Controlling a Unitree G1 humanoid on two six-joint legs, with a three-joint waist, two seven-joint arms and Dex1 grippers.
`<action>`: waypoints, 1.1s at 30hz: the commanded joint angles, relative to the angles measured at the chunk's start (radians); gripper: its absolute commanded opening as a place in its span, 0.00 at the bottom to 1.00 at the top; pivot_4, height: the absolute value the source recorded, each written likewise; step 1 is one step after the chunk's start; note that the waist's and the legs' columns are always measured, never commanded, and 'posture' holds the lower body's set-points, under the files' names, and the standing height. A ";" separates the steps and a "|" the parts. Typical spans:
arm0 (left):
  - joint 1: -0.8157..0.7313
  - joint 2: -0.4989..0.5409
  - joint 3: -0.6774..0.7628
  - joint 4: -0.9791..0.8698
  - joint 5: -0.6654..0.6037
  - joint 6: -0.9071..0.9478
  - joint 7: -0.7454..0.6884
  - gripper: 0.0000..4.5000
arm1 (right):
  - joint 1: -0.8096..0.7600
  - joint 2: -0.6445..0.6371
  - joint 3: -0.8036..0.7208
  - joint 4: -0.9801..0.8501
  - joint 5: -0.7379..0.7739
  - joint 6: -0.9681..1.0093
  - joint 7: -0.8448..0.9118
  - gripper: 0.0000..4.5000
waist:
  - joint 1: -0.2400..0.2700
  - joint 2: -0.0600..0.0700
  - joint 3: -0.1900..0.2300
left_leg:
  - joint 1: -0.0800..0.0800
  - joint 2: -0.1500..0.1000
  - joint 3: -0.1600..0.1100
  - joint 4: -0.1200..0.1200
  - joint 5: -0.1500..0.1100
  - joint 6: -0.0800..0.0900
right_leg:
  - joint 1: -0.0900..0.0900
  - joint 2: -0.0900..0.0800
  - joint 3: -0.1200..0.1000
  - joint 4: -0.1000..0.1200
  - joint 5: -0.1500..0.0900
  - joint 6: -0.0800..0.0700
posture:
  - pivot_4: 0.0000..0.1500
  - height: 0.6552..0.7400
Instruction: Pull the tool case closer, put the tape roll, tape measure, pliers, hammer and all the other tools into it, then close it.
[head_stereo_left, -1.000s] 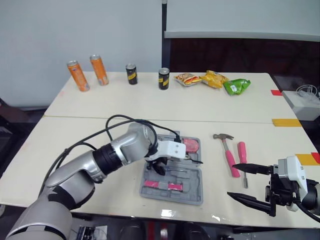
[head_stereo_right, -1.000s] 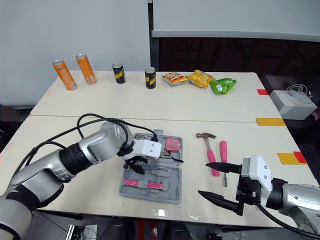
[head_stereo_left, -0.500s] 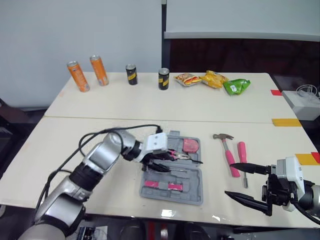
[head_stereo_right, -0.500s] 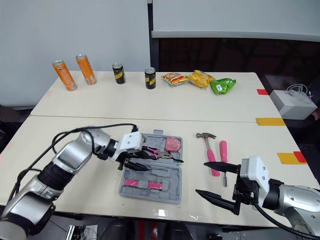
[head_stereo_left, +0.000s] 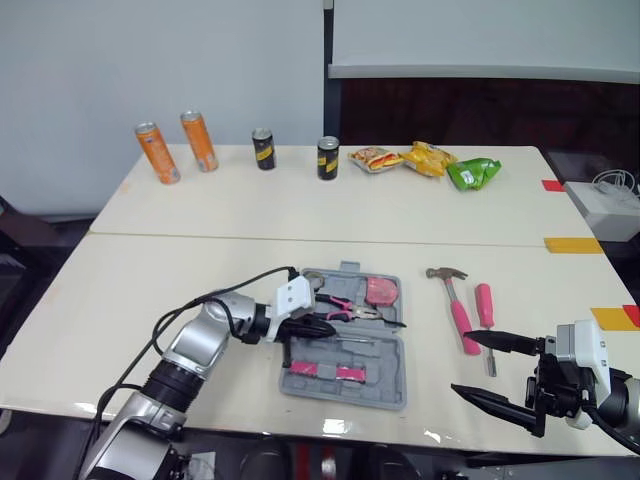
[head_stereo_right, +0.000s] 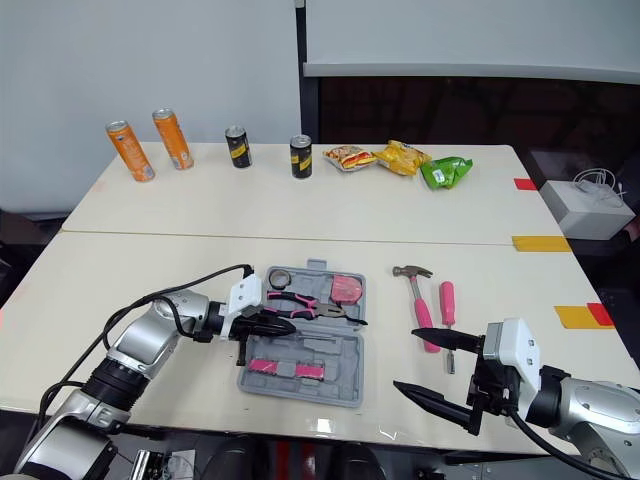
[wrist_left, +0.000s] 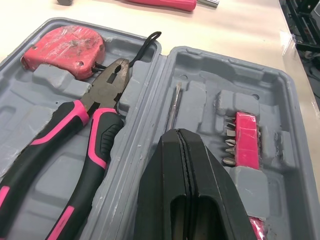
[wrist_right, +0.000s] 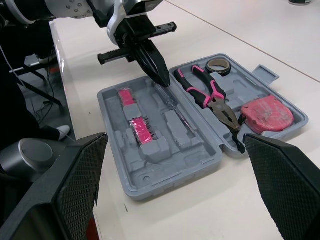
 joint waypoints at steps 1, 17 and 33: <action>-0.025 -0.019 -0.020 0.045 0.044 -0.043 0.015 0.00 | 0.003 0.005 -0.024 -0.018 0.020 -0.009 -0.006 1.00 | 0.001 0.000 0.000 | 0.000 0.000 0.000 0.000 0.000 0.000 | 0.000 0.000 0.000 0.000 0.000 0.000 | 1.00 1.00; -0.005 -0.031 -0.013 0.051 0.062 0.002 0.022 0.00 | 0.003 0.023 -0.026 -0.049 0.061 0.003 -0.040 1.00 | -0.013 0.006 -0.015 | 0.014 0.000 0.001 -0.005 0.000 0.000 | 0.014 0.000 0.000 -0.004 -0.003 0.001 | 1.00 1.00; 0.358 -0.079 0.541 -0.475 -0.343 0.232 0.358 0.00 | -0.215 0.360 0.237 -0.027 -0.156 -0.101 -0.473 1.00 | -0.026 -0.002 -0.009 | 0.016 -0.001 0.002 -0.014 0.001 -0.002 | 0.013 0.000 0.000 -0.007 -0.006 -0.004 | 1.00 1.00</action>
